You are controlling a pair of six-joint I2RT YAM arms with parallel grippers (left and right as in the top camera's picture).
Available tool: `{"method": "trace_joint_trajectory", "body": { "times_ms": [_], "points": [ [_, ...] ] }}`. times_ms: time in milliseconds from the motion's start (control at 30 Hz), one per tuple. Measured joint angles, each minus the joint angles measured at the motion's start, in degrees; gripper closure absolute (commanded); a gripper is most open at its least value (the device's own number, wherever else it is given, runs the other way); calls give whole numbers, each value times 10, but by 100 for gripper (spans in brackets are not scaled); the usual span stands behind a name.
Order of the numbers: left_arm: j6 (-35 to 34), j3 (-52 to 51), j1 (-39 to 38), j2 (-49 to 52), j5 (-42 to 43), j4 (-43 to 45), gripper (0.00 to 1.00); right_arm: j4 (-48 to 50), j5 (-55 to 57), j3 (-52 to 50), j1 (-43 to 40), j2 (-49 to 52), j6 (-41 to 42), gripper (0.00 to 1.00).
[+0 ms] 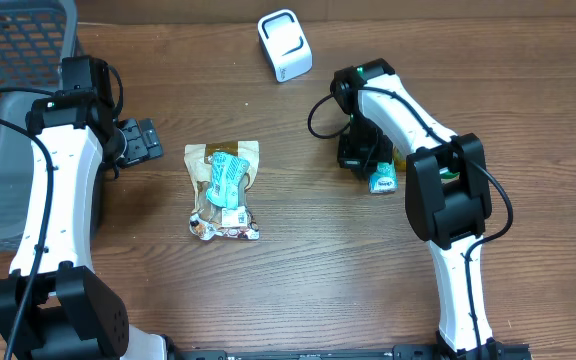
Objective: Scan the item barcode
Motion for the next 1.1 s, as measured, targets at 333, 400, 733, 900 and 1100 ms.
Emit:
{"method": "trace_joint_trajectory", "body": {
  "times_ms": [333, 400, 733, 900, 1100],
  "points": [
    [0, 0, 0, 0, 0, 0, 0, 78, -187, 48, 40, 0, -24, 68],
    [0, 0, 0, 0, 0, 0, 0, 110, -232, 48, 48, 0, -20, 37],
    [0, 0, 0, 0, 0, 0, 0, 163, -349, 48, 85, 0, -25, 9],
    [0, 0, 0, 0, 0, 0, 0, 170, -359, 48, 116, 0, -19, 40],
    [0, 0, 0, 0, 0, 0, 1, 200, -366, 48, 159, 0, -11, 54]
  ]
}}
